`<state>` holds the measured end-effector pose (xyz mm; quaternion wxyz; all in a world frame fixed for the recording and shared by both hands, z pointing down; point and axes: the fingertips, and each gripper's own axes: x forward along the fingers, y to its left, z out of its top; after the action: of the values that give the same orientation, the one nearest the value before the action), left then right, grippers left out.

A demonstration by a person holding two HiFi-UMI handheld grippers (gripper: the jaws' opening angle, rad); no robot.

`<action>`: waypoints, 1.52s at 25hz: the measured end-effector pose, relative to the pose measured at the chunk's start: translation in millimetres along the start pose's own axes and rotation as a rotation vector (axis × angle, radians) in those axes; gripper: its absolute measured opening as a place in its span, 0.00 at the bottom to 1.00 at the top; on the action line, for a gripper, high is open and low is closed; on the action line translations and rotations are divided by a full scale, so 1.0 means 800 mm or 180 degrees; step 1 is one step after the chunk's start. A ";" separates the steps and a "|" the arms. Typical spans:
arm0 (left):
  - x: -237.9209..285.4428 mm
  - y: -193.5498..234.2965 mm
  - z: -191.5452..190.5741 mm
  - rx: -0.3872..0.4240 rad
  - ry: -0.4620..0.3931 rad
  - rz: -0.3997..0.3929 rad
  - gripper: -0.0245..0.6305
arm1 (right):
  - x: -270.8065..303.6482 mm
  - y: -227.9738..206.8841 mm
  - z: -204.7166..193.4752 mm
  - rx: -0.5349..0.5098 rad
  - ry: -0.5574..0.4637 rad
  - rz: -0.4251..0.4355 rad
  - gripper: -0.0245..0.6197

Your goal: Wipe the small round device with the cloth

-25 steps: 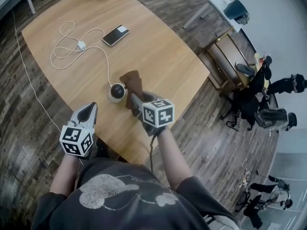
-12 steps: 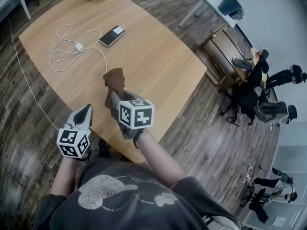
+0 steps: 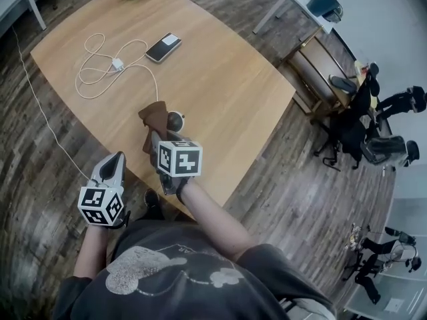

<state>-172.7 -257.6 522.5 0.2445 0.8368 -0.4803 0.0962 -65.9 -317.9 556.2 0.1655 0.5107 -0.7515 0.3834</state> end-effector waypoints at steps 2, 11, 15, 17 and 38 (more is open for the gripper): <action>-0.006 0.008 -0.003 0.0005 0.0022 0.0008 0.07 | 0.011 -0.003 -0.012 0.0017 0.0064 -0.0069 0.15; -0.010 0.024 -0.003 0.0122 0.0042 -0.0070 0.07 | 0.031 -0.011 -0.053 0.0216 0.0269 -0.0132 0.15; -0.008 0.024 0.000 0.0156 0.0026 -0.0114 0.07 | 0.016 0.019 -0.052 -0.0243 0.0211 0.0032 0.15; -0.003 0.023 0.002 0.0180 0.0020 -0.0152 0.07 | 0.000 0.035 -0.046 -0.0719 0.0075 -0.0004 0.15; -0.028 -0.105 -0.021 0.0248 -0.0157 -0.0156 0.07 | -0.190 -0.018 -0.045 -0.1144 -0.0982 0.0186 0.15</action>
<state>-111.6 -197.1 501.3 0.2020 0.8593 -0.4615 0.0881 6.6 -196.3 488.3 0.1258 0.5037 -0.8385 0.1656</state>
